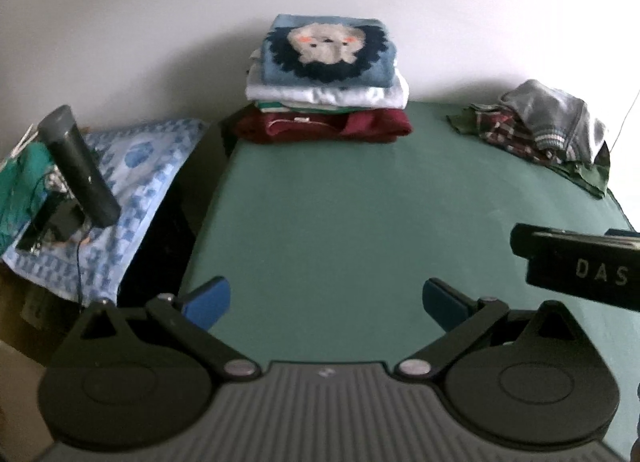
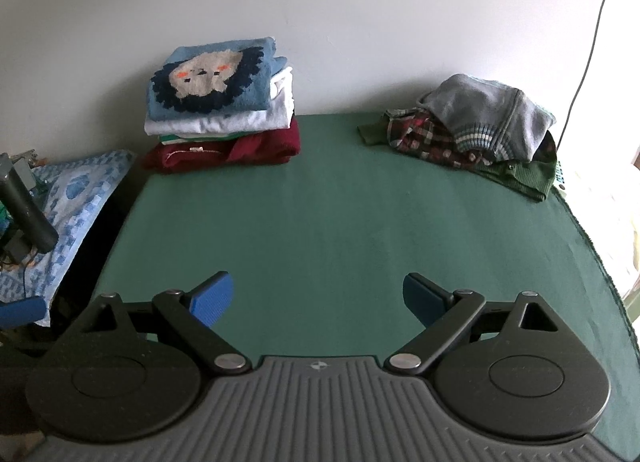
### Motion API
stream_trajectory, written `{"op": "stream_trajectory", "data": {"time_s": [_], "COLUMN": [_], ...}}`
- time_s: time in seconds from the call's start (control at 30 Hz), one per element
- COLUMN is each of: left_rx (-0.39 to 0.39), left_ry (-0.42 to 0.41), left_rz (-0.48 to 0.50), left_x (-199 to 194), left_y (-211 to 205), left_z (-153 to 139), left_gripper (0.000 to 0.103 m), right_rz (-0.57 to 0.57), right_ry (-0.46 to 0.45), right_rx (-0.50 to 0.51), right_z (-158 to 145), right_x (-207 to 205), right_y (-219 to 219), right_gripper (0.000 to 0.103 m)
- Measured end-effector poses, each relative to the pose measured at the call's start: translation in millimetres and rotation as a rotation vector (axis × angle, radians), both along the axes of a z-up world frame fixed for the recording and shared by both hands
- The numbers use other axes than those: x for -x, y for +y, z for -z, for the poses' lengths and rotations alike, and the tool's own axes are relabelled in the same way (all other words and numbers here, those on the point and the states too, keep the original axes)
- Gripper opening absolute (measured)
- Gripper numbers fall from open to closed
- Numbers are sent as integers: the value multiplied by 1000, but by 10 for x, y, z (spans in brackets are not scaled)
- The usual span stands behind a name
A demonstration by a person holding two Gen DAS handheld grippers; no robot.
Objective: Fold clothes
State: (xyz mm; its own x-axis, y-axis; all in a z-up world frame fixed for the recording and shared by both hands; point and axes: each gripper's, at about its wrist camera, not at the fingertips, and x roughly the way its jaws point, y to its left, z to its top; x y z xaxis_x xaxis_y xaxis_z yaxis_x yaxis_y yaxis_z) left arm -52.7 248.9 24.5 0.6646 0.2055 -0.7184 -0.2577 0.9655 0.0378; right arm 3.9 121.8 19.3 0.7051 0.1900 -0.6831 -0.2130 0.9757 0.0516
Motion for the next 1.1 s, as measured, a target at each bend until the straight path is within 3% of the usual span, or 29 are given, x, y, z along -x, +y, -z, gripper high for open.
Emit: {"op": "stream_trajectory", "data": {"time_s": [0.4,1.1], "left_rx": [-12,-63], "left_ry": [-24,-36], "left_rz": [29,-27], "left_x": [53,-51], "left_y": [-126,80], "left_z": [-28,-49], "left_gripper": [102,102], "right_rz": [13,-9], "right_ry": [0,-37], "right_rx": [7,4], "right_z": [19,38], "right_x": [92,15], "right_y": [-30,137], "right_gripper": [94,94]}}
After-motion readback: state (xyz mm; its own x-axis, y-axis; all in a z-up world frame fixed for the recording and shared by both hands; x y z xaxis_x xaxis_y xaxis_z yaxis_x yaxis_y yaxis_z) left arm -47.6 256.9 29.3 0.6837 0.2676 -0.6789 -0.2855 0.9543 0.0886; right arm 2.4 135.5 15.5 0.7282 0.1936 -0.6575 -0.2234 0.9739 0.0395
